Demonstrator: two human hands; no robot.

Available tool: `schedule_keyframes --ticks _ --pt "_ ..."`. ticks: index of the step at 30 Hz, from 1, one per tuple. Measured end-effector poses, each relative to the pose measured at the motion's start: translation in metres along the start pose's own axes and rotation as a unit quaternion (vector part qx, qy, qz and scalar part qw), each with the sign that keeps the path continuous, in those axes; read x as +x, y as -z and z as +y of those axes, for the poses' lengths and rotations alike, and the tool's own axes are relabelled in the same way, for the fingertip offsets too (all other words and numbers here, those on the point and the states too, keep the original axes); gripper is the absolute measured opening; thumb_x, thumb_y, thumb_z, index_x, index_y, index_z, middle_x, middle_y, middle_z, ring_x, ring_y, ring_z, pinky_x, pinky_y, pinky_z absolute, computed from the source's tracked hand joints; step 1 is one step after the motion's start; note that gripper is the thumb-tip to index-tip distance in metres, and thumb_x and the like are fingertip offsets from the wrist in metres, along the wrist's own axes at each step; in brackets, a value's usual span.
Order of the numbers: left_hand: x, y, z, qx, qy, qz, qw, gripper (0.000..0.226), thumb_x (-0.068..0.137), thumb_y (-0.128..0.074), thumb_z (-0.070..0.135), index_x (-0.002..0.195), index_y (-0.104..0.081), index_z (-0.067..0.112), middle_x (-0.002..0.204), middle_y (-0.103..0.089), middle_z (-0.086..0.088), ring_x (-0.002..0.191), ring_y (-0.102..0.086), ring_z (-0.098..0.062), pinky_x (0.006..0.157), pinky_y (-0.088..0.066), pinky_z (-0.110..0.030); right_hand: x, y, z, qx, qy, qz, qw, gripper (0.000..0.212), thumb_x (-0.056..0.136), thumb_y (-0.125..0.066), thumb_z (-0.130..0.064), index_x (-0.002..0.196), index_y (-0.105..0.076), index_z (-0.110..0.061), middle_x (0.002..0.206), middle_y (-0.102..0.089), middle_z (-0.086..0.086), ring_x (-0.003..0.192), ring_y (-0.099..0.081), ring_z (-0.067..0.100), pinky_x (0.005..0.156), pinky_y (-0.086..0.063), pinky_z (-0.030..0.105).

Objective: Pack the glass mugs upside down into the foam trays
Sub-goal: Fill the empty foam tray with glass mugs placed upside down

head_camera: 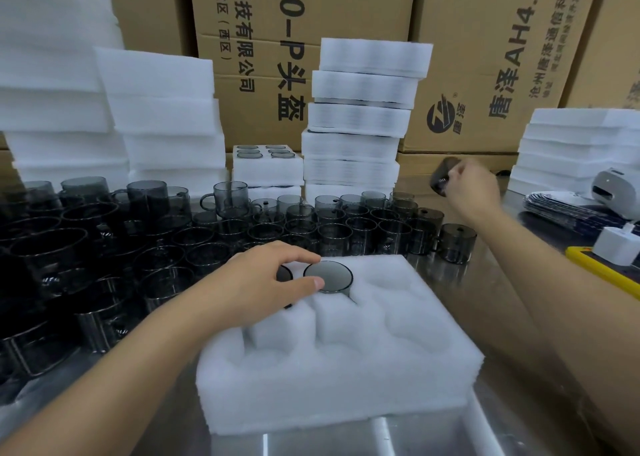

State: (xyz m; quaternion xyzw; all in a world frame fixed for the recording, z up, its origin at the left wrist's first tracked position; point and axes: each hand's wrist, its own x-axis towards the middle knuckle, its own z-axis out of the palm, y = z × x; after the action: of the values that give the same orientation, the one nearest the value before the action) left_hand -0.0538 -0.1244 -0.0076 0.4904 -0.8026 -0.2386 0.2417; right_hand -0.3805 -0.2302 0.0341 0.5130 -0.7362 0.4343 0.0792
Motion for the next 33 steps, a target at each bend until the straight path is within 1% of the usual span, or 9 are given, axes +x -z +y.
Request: schedule_keyframes --ticks 3,7,11,16,19,24,26,29,33 --pt "0.0 0.0 0.0 0.0 0.006 0.003 1.0 0.028 0.082 -0.062 0.053 0.11 -0.058 0.052 0.089 -0.058 0.027 0.059 -0.058 0.008 0.055 -0.034 -0.009 -0.036 0.012 -0.028 0.101 0.064 0.008 0.993 0.013 0.1 -0.039 -0.02 0.102 -0.051 -0.014 0.098 -0.057 0.003 0.084 -0.053 0.018 0.063 -0.038 0.029" --pt "0.0 0.0 0.0 0.002 0.003 0.003 1.0 0.03 0.084 -0.062 0.051 0.114 -0.058 0.05 0.071 -0.055 0.033 0.056 -0.055 0.009 0.05 -0.033 -0.006 -0.085 0.02 -0.064 0.218 0.076 -0.08 0.97 0.013 0.1 -0.041 -0.023 0.091 -0.051 -0.025 0.091 -0.057 -0.007 0.074 -0.055 0.006 0.055 -0.041 0.019" --pt "-0.001 0.0 0.002 0.011 -0.003 0.01 1.0 0.038 0.084 -0.062 0.052 0.122 -0.056 0.046 0.092 -0.055 0.03 0.059 -0.058 0.009 0.056 -0.036 -0.008 -0.118 0.02 -0.09 0.339 0.063 -0.172 0.923 0.017 0.096 -0.047 -0.024 0.081 -0.055 -0.024 0.082 -0.061 -0.007 0.073 -0.06 0.01 0.074 -0.052 0.032" --pt "-0.001 -0.001 0.0 -0.021 -0.015 0.034 0.999 0.071 0.08 -0.065 0.052 0.142 -0.031 0.046 0.115 -0.05 0.029 0.083 -0.06 0.012 0.073 -0.051 -0.012 -0.142 0.015 -0.093 0.379 0.086 -0.236 0.89 0.022 0.089 -0.06 -0.029 0.069 -0.054 -0.022 0.063 -0.056 -0.012 0.06 -0.055 0.005 0.071 -0.049 0.033" --pt "0.001 -0.001 -0.003 -0.069 -0.023 0.07 0.995 0.08 0.079 -0.064 0.056 0.145 -0.021 0.047 0.115 -0.053 0.028 0.092 -0.059 0.012 0.076 -0.048 -0.01 -0.144 0.015 -0.087 0.396 0.084 -0.257 0.878 0.026 0.088 -0.063 -0.029 0.065 -0.052 -0.022 0.06 -0.054 -0.011 0.059 -0.053 0.007 0.067 -0.044 0.027" --pt "0.005 -0.003 -0.002 -0.141 -0.06 0.115 0.981 0.064 0.081 -0.069 0.048 0.138 -0.043 0.037 0.105 -0.068 0.019 0.101 -0.061 0.007 0.091 -0.047 -0.023 -0.149 0.014 -0.086 0.423 0.094 -0.285 0.855 0.027 0.089 -0.063 -0.027 0.066 -0.05 -0.019 0.056 -0.054 -0.014 0.053 -0.052 0.001 0.059 -0.045 0.016" --pt "0.005 -0.003 -0.001 -0.155 -0.074 0.114 0.979 0.058 0.081 -0.071 0.042 0.134 -0.05 0.034 0.102 -0.07 0.02 0.099 -0.062 0.007 0.092 -0.048 -0.026 -0.15 0.016 -0.085 0.423 0.103 -0.282 0.855 0.027 0.085 -0.065 -0.033 0.066 -0.051 -0.02 0.058 -0.053 -0.011 0.057 -0.05 0.005 0.062 -0.043 0.02" --pt "0.003 -0.003 0.001 -0.173 -0.075 0.108 0.976 0.069 0.073 -0.069 0.048 0.137 -0.047 0.031 0.101 -0.071 0.021 0.098 -0.064 0.005 0.091 -0.048 -0.026 -0.152 0.019 -0.085 0.429 0.106 -0.278 0.853 0.024 0.076 -0.062 -0.04 0.065 -0.051 -0.022 0.075 -0.056 -0.001 0.066 -0.048 0.013 0.068 -0.04 0.029" --pt "0.001 -0.002 0.002 -0.184 -0.087 0.095 0.974 0.047 0.083 -0.071 0.036 0.126 -0.052 0.04 0.098 -0.072 0.018 0.096 -0.065 0.003 0.086 -0.046 -0.022 -0.153 0.019 -0.086 0.45 0.111 -0.281 0.841 0.022 0.074 -0.059 -0.038 0.067 -0.051 -0.019 0.107 -0.058 -0.012 0.069 -0.055 0.003 0.068 -0.044 0.017"
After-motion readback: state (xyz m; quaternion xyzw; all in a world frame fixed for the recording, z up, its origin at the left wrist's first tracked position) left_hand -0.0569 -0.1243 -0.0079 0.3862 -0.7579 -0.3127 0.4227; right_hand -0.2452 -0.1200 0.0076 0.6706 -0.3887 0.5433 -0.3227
